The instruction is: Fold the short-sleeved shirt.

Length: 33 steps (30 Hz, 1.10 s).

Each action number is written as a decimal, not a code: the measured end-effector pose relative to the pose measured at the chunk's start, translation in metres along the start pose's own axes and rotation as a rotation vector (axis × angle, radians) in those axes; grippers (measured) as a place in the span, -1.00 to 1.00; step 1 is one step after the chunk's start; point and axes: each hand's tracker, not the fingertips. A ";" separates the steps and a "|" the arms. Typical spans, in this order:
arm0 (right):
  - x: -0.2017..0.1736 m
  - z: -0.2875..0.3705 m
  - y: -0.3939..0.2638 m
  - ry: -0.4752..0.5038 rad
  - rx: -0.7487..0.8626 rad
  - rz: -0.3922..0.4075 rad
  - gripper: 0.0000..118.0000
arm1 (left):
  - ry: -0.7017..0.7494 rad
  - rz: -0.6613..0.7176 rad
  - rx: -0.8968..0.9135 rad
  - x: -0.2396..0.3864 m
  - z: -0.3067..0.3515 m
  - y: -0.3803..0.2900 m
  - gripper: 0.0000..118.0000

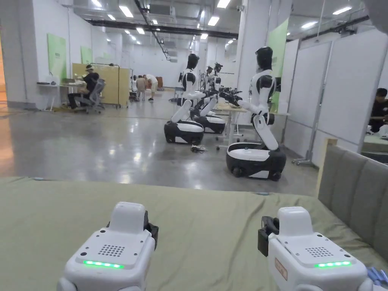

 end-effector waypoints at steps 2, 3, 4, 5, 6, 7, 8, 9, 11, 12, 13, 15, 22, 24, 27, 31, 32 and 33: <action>0.000 0.001 0.000 0.022 0.014 -0.025 -0.97 | 0.009 0.016 0.005 -0.006 -0.003 0.000 -0.91; -0.001 0.001 0.000 0.034 0.016 -0.035 -0.96 | 0.020 0.021 0.003 -0.010 -0.004 0.000 -0.91; -0.001 0.000 0.000 0.039 0.016 -0.033 -0.96 | 0.030 0.031 -0.005 -0.015 -0.005 0.002 -0.91; -0.003 0.000 0.000 0.038 0.017 -0.030 -0.93 | 0.028 0.040 -0.007 -0.017 -0.005 0.003 -0.88; -0.005 -0.001 0.001 0.034 0.018 -0.023 -0.85 | 0.027 0.051 -0.008 -0.020 -0.005 0.004 -0.76; -0.006 -0.004 0.001 0.031 0.018 -0.016 -0.79 | 0.027 0.064 -0.006 -0.024 -0.005 0.005 -0.53; -0.007 -0.005 0.000 0.032 0.017 -0.012 -0.79 | 0.025 0.067 0.001 -0.025 -0.004 0.005 -0.53; -0.008 -0.006 0.000 0.034 0.015 -0.009 -0.78 | 0.025 0.058 0.009 -0.025 -0.004 0.005 -0.48; -0.010 -0.008 0.000 0.036 0.012 -0.013 -0.65 | 0.032 0.037 0.024 -0.027 -0.005 0.006 -0.17; -0.011 -0.009 0.000 0.040 0.008 -0.014 -0.51 | 0.037 0.028 0.026 -0.028 -0.006 0.007 0.05; -0.012 -0.011 -0.001 0.039 0.003 -0.009 -0.25 | 0.038 0.025 0.029 -0.025 -0.006 0.007 0.28; -0.014 -0.014 -0.002 0.036 -0.008 0.005 0.24 | 0.035 0.023 0.044 -0.027 -0.007 0.009 0.41; -0.012 -0.015 -0.002 0.081 0.021 -0.067 1.00 | -0.002 0.037 0.056 -0.024 -0.005 0.016 0.41; -0.012 -0.015 0.004 0.059 -0.008 -0.085 1.00 | 0.014 0.027 0.047 -0.025 -0.008 0.017 0.41; -0.013 -0.015 0.009 0.039 -0.028 -0.100 1.00 | 0.034 0.009 0.040 -0.023 -0.008 0.017 0.41; -0.008 -0.014 0.012 0.138 -0.056 -0.178 1.00 | 0.022 0.030 0.036 -0.024 -0.009 0.017 0.41; -0.008 -0.012 0.013 0.123 -0.053 -0.174 1.00 | 0.018 0.037 0.031 -0.024 -0.009 0.017 0.41; -0.010 -0.011 0.015 0.111 -0.054 -0.170 1.00 | 0.016 0.037 0.032 -0.023 -0.008 0.017 0.41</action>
